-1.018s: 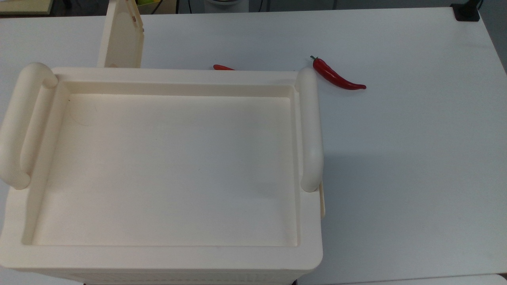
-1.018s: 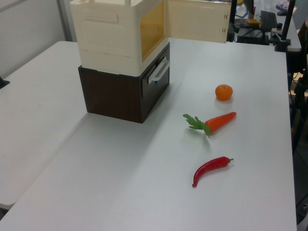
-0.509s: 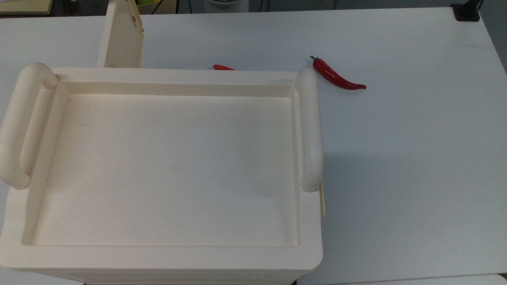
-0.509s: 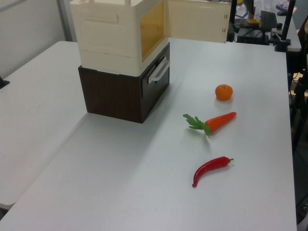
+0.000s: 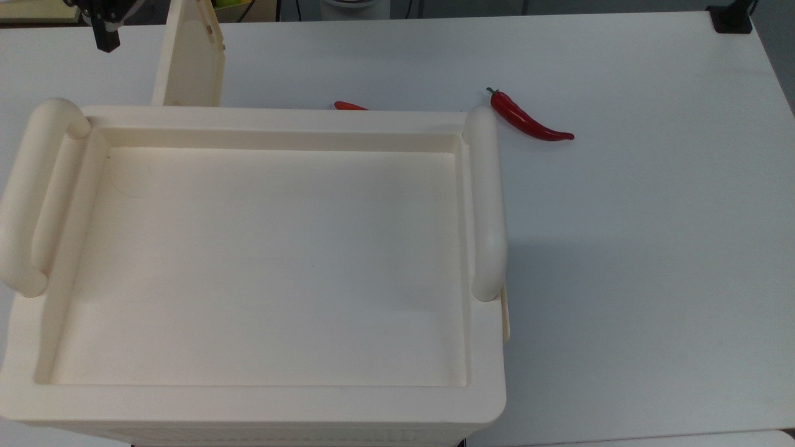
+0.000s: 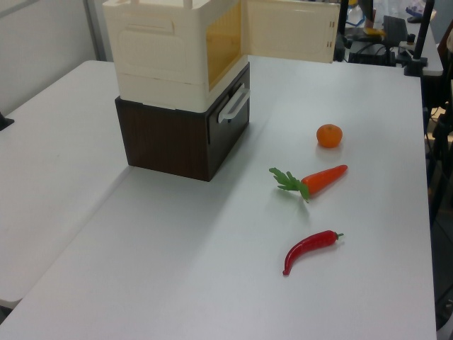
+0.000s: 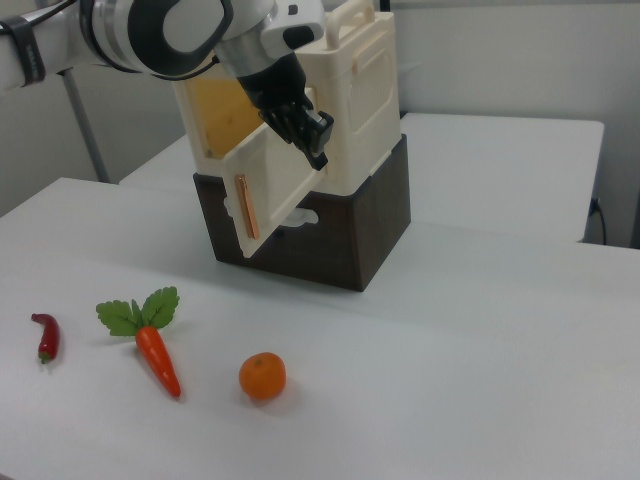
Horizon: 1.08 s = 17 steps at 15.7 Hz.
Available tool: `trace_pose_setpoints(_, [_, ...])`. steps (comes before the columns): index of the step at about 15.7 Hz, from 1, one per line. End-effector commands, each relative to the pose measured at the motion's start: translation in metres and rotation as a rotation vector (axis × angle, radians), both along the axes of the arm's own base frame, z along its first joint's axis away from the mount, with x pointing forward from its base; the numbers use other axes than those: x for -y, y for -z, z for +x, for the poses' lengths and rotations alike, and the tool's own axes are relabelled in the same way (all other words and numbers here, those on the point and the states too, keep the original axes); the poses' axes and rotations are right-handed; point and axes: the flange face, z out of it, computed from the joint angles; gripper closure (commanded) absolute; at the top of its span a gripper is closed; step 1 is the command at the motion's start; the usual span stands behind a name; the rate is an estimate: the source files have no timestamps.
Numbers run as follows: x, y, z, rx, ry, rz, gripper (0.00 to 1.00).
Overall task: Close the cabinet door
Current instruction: 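Push the cream door with the gripper, swinging it toward the cabinet front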
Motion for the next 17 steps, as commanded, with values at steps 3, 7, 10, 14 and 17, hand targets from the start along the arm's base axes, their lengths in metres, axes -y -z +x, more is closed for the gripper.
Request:
trace_pose_setpoints(3, [-0.022,0.000,0.002,0.021,-0.028,0.065,1.00])
trace_pose_setpoints(7, [-0.050,0.004,0.011,0.027,-0.067,0.101,1.00])
trace_pose_setpoints(10, [-0.066,0.004,0.014,0.035,-0.062,0.129,1.00])
trace_pose_setpoints(14, [-0.091,0.001,0.022,0.083,-0.087,0.154,1.00])
trace_pose_setpoints(17, [-0.111,0.005,0.034,0.126,-0.115,0.173,1.00])
